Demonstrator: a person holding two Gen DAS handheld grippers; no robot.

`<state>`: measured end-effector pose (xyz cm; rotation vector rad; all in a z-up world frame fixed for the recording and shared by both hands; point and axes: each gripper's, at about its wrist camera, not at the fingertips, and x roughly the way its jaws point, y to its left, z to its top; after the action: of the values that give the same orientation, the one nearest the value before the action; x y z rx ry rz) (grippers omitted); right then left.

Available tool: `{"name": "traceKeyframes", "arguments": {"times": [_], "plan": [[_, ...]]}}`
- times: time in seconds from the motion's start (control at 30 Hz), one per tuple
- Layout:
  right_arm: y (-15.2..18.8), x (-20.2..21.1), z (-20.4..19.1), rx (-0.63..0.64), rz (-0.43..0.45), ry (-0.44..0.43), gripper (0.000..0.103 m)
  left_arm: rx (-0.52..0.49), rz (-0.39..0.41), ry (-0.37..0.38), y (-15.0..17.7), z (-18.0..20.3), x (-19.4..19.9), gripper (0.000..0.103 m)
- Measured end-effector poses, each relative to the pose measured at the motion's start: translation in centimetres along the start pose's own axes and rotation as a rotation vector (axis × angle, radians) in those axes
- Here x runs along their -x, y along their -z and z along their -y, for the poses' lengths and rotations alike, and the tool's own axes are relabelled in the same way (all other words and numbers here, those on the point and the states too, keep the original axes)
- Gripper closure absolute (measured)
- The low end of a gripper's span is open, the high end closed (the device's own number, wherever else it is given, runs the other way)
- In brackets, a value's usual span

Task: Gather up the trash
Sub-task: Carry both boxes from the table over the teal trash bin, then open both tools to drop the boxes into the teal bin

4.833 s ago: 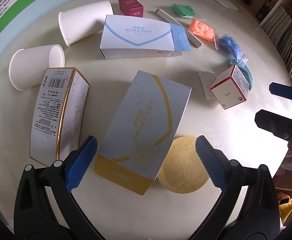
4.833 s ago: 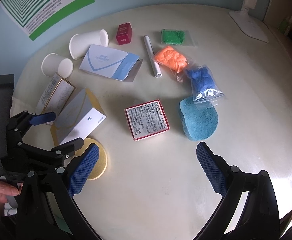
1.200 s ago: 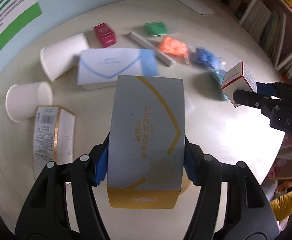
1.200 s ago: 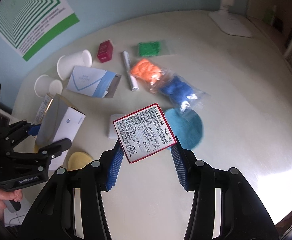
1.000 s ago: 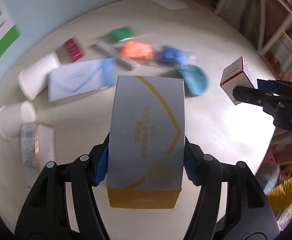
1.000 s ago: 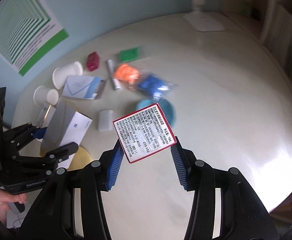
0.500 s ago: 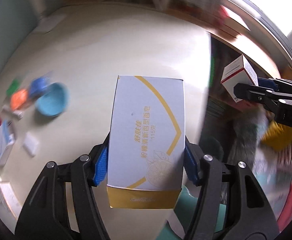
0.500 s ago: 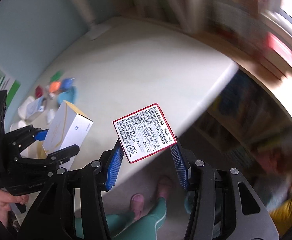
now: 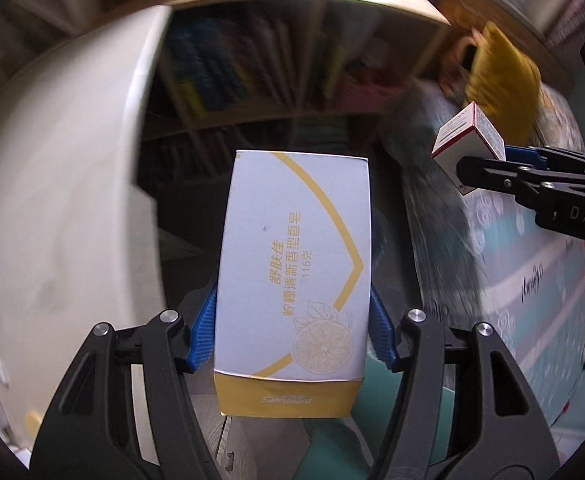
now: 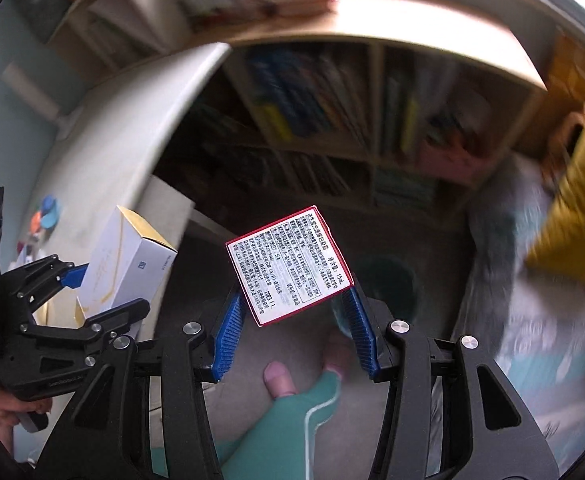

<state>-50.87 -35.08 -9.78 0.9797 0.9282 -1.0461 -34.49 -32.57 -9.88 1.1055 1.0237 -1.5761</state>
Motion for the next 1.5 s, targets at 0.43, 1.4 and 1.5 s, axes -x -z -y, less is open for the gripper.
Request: {"name": "traceKeyframes", "arguments": {"times": [0.43,1.4,1.5], "plan": [[3.2,-13.1,13.8,-0.221,-0.263,-0.06,0.054,-0.099,-0.281,-0.02,-2.8,9.1,-15.9,0.043],[8.8,-39.7,27.1,-0.544,-0.528,-0.104,0.036,-0.039,-0.595,-0.002,-0.8,10.9,-45.1,0.01],[8.6,-38.6,27.3,-0.549,-0.501,-0.111,0.036,-0.034,-0.575,-0.016,-1.1,10.6,-44.5,0.01]]}}
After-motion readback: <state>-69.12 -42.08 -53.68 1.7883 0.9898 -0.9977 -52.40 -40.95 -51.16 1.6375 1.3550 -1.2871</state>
